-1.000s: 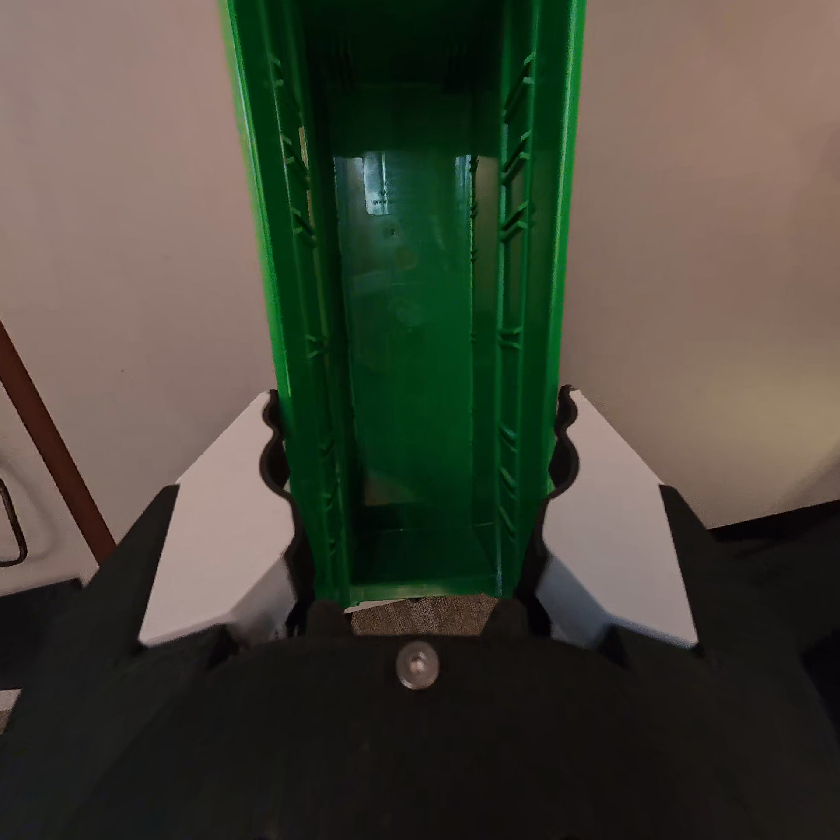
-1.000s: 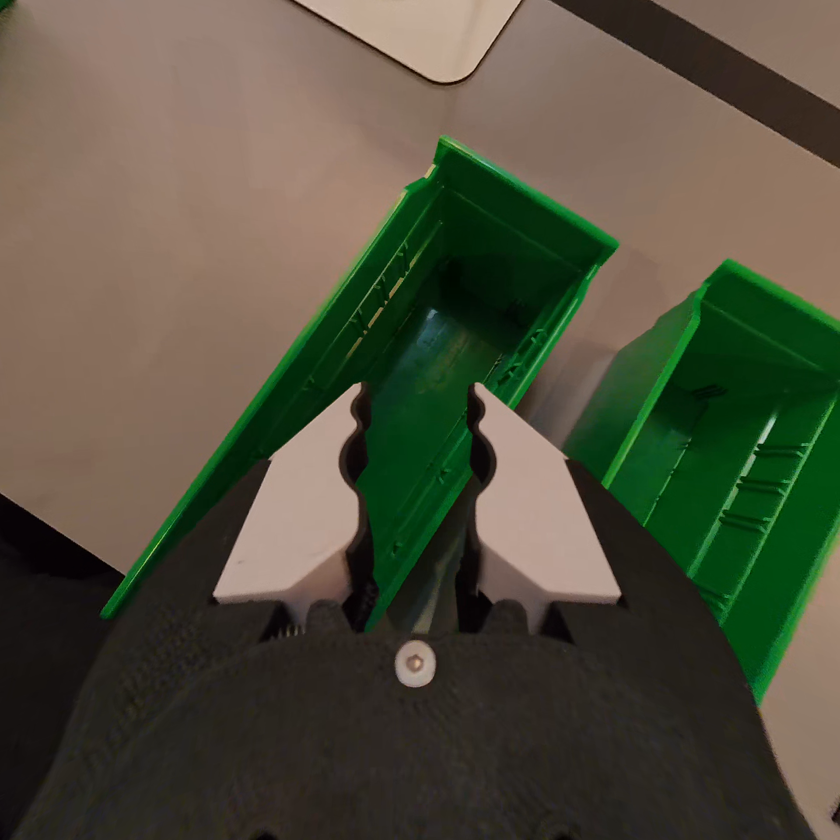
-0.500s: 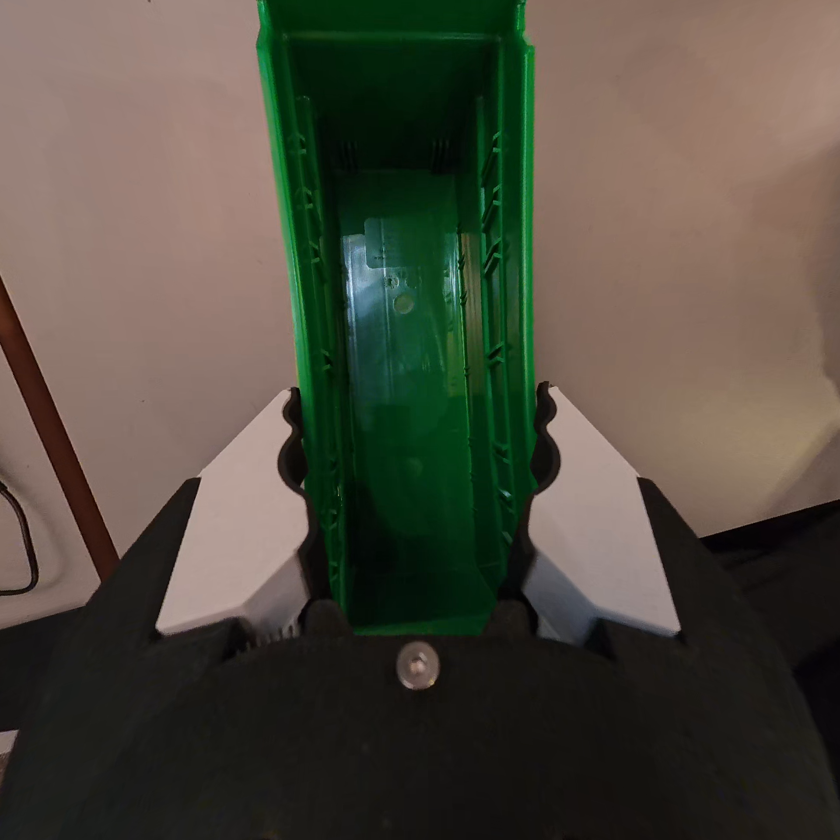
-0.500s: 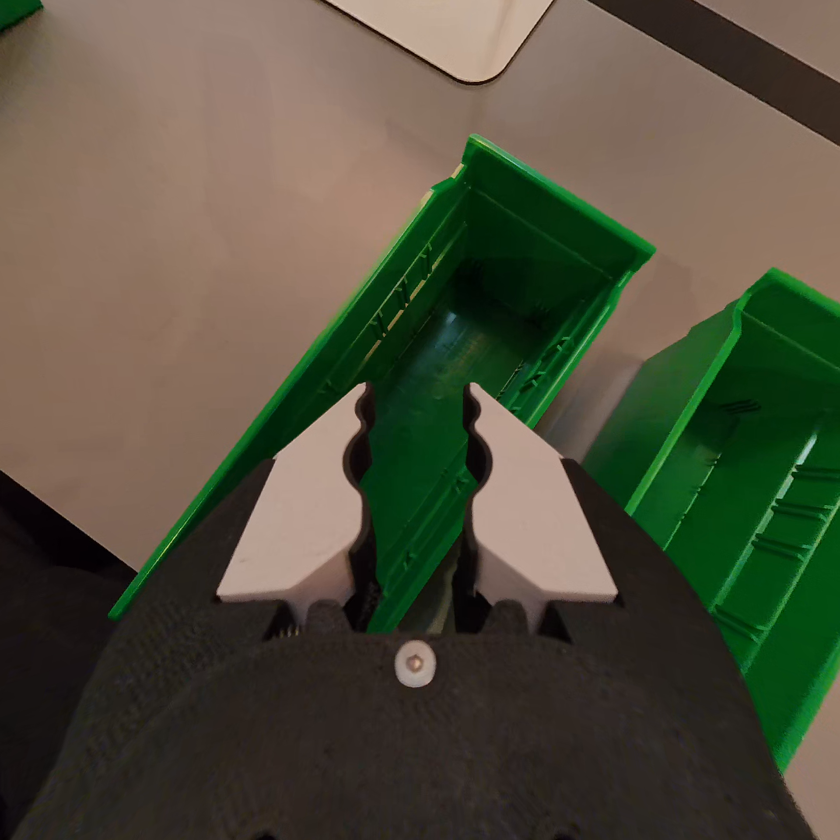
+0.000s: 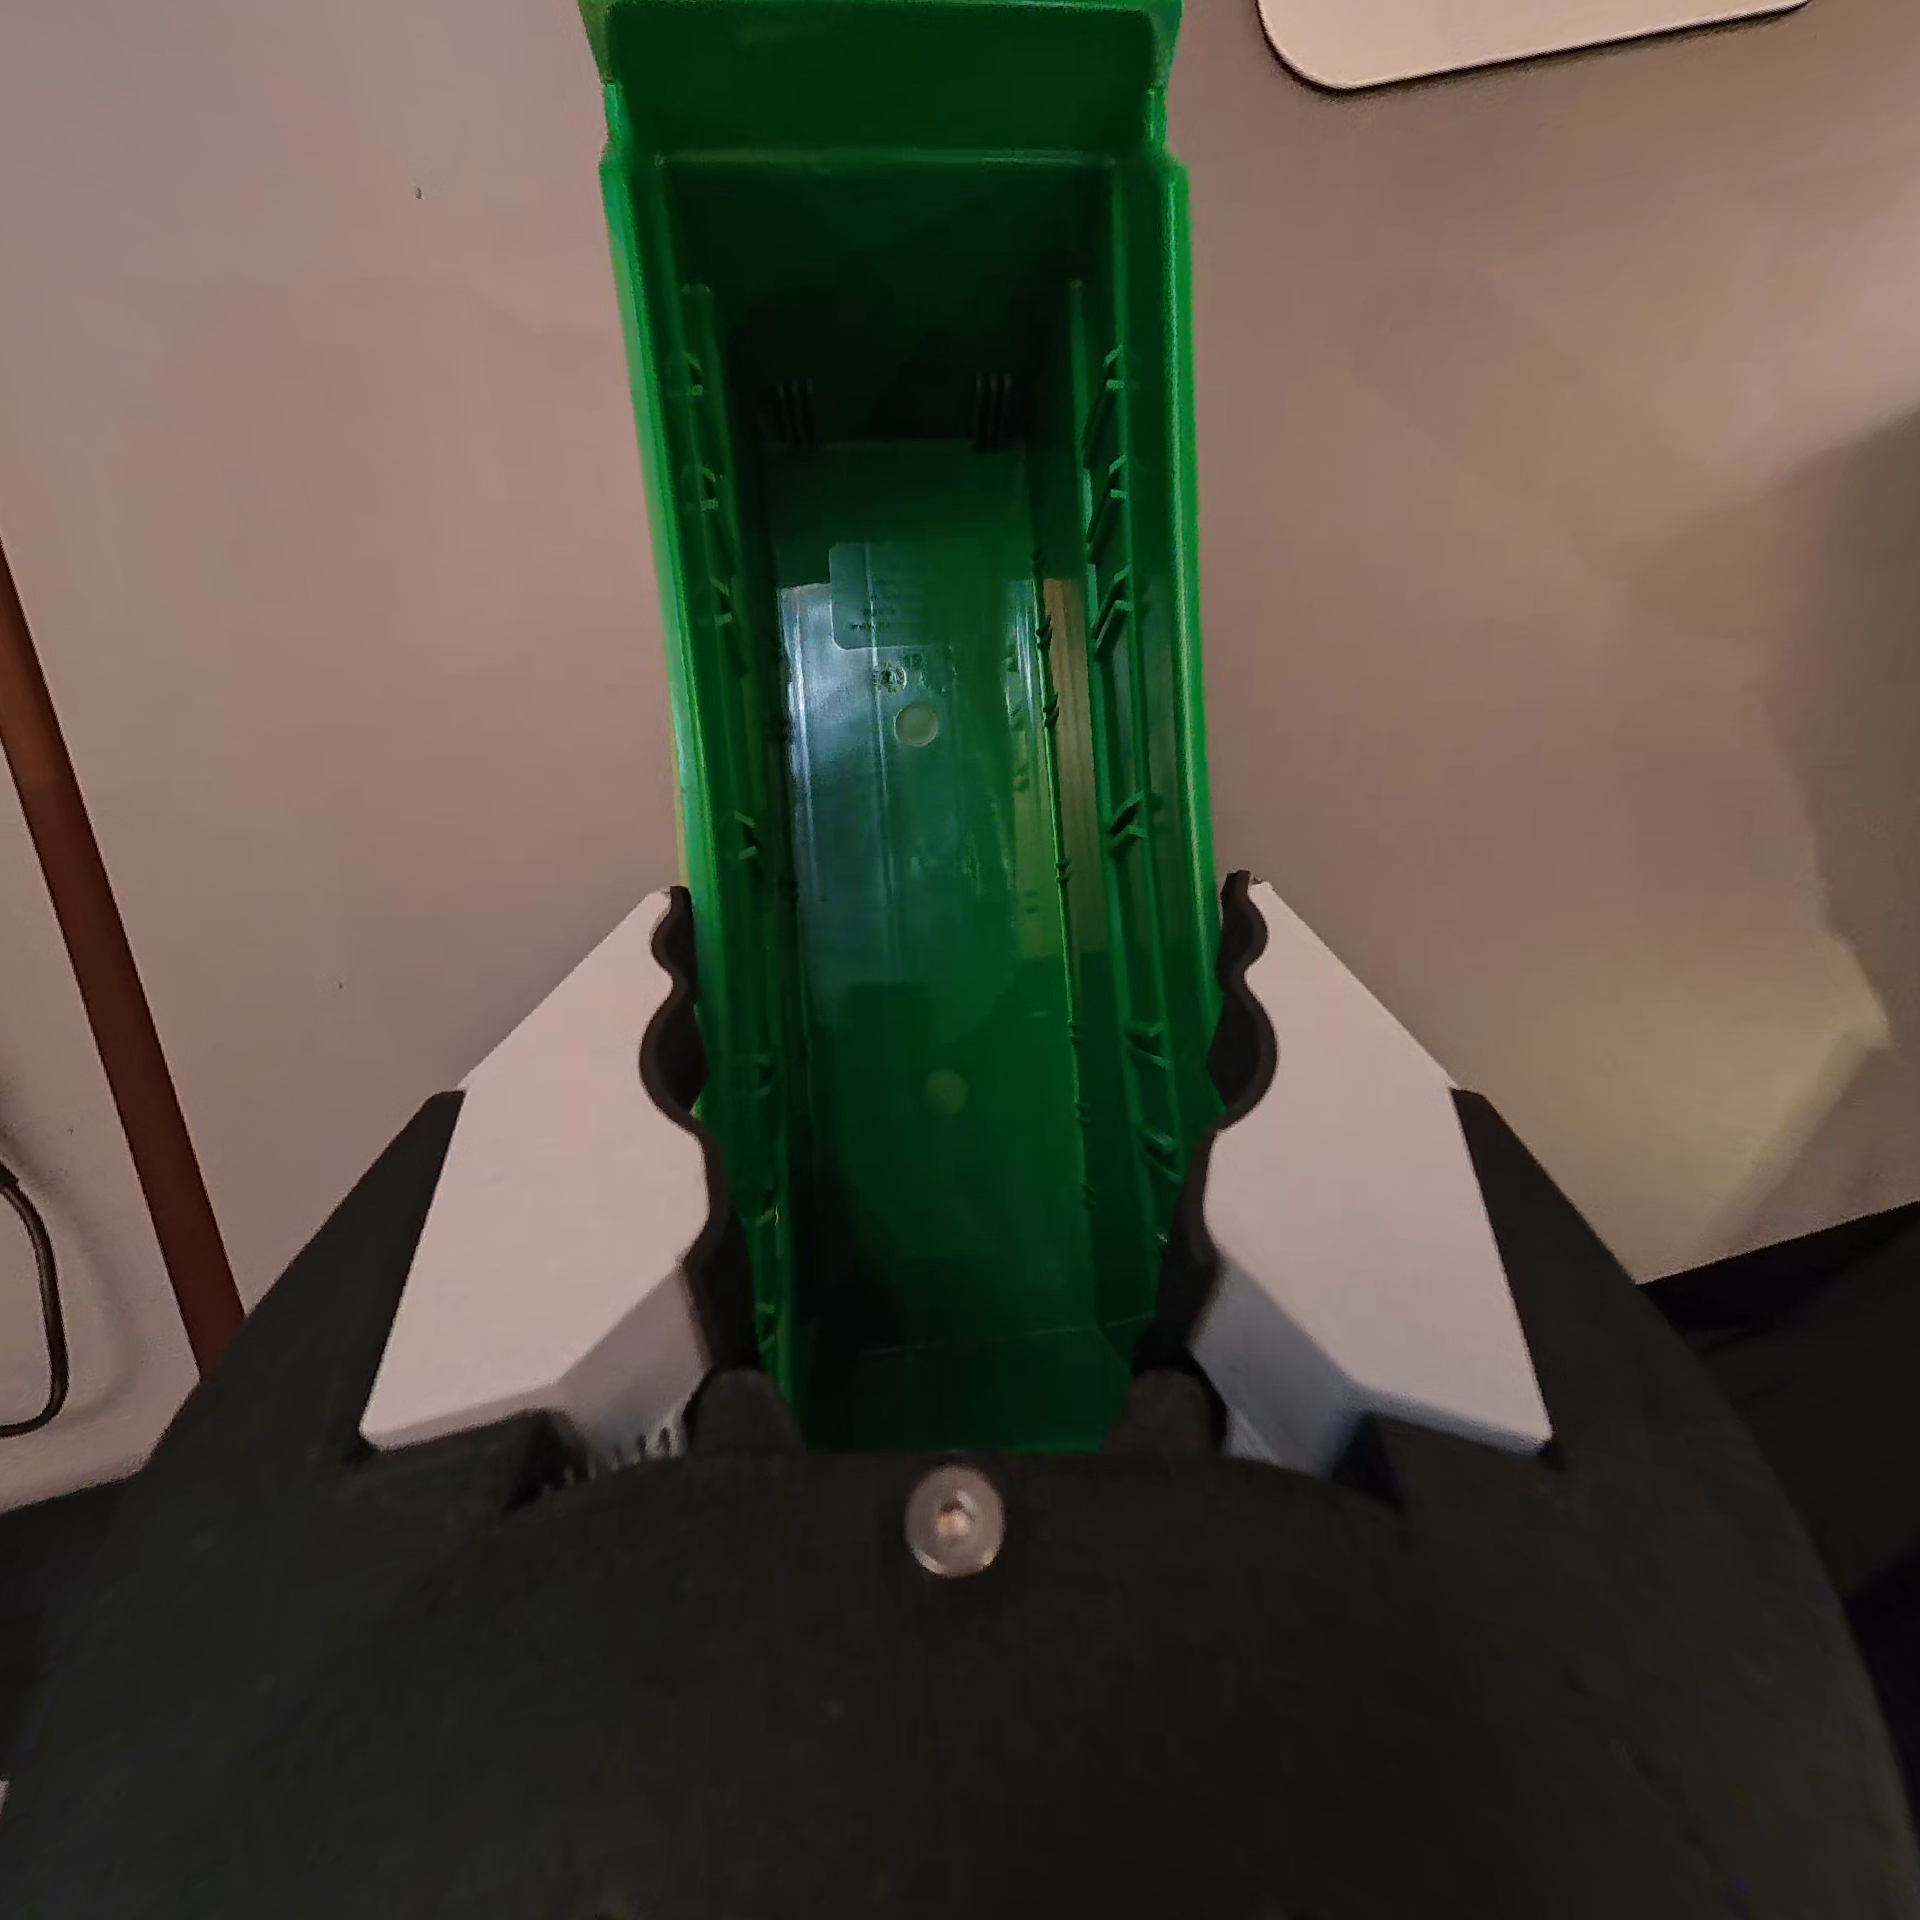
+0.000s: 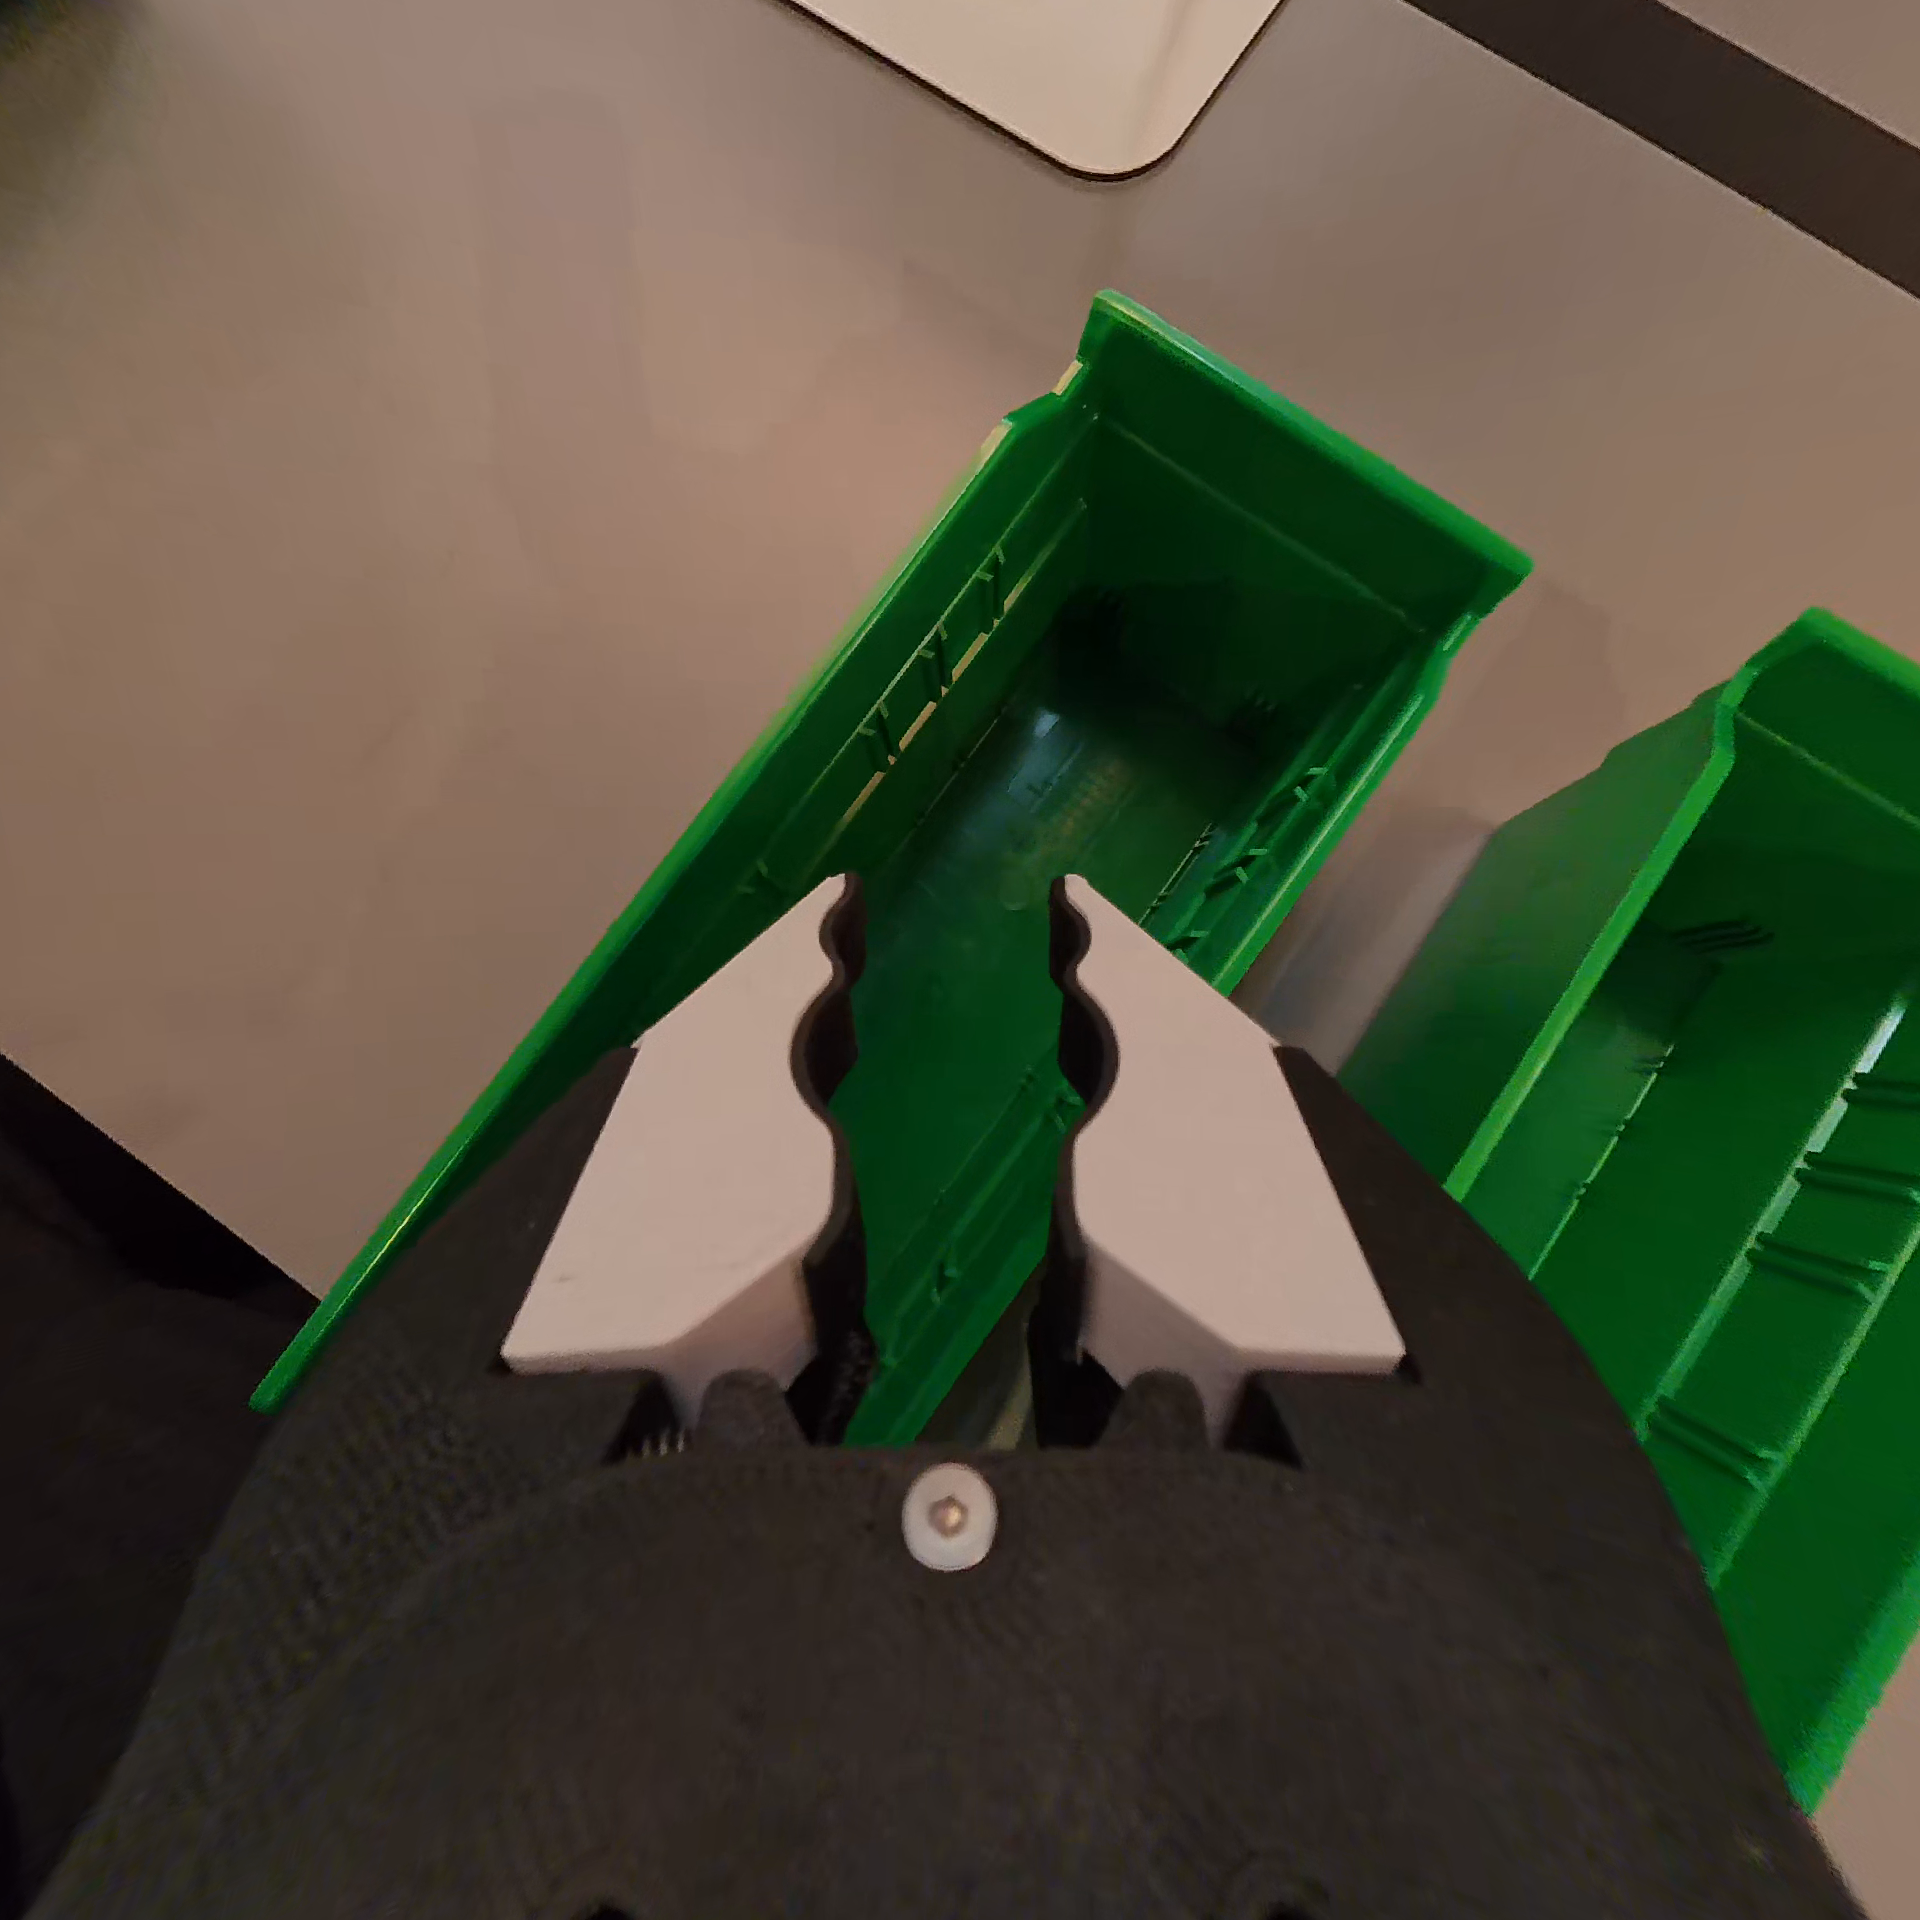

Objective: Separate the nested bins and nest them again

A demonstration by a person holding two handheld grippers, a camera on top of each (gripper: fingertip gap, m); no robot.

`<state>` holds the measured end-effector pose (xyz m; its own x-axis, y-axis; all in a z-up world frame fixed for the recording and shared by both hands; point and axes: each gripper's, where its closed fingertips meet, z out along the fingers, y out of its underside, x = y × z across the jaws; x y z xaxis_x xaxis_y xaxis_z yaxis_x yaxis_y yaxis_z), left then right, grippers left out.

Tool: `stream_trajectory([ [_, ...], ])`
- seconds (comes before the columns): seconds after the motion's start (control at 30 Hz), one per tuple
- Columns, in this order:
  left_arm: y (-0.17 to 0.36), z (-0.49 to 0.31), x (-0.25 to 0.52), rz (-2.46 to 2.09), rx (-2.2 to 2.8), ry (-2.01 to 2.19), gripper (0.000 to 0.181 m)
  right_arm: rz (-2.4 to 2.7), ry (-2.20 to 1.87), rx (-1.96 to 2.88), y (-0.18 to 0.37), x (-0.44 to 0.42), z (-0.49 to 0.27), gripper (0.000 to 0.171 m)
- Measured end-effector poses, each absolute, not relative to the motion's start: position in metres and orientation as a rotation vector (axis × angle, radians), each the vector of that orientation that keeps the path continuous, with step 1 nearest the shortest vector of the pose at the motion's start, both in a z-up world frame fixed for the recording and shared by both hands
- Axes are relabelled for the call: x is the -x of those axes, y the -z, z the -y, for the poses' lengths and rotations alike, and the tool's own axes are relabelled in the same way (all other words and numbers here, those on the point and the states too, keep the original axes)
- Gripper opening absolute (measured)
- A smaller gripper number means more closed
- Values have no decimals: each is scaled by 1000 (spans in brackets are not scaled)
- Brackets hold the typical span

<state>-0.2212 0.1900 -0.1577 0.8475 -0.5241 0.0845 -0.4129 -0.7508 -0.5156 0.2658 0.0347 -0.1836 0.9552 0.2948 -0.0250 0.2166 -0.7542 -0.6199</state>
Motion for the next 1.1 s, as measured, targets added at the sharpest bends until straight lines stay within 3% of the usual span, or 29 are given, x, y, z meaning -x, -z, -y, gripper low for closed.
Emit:
stream_trajectory([
  [0.27, 152, -190, 216, -707, 2482, 403, 94, 371, -162, 2453, 185, -264, -35, 33],
  [0.4, 123, -188, 214, -680, 2371, 562, 8, 376, -166, 2454, 186, -262, -35, 32],
  [0.53, 156, -170, 209, -754, 2524, 569, 65, 395, -173, 2453, 185, -255, -36, 31],
  [0.57, 166, -163, 206, -795, 2578, 554, 91, 409, -174, 2443, 183, -252, -36, 29],
  [0.67, 181, -147, 183, -908, 2625, 600, 107, 440, -181, 2421, 175, -242, -35, 28],
  [0.83, 210, -136, 153, -1046, 2668, 558, 98, 522, -277, 2340, 150, -198, -28, 30],
  [0.9, 206, -135, 149, -1058, 2651, 565, 86, 548, -450, 2270, 130, -147, -18, 36],
  [0.97, 209, -131, 145, -1032, 2667, 629, 86, 609, -607, 2214, 119, -84, -5, 38],
  [1.1, 213, -129, 144, -940, 2686, 804, 83, 701, -886, 2201, 143, 29, 8, 45],
])
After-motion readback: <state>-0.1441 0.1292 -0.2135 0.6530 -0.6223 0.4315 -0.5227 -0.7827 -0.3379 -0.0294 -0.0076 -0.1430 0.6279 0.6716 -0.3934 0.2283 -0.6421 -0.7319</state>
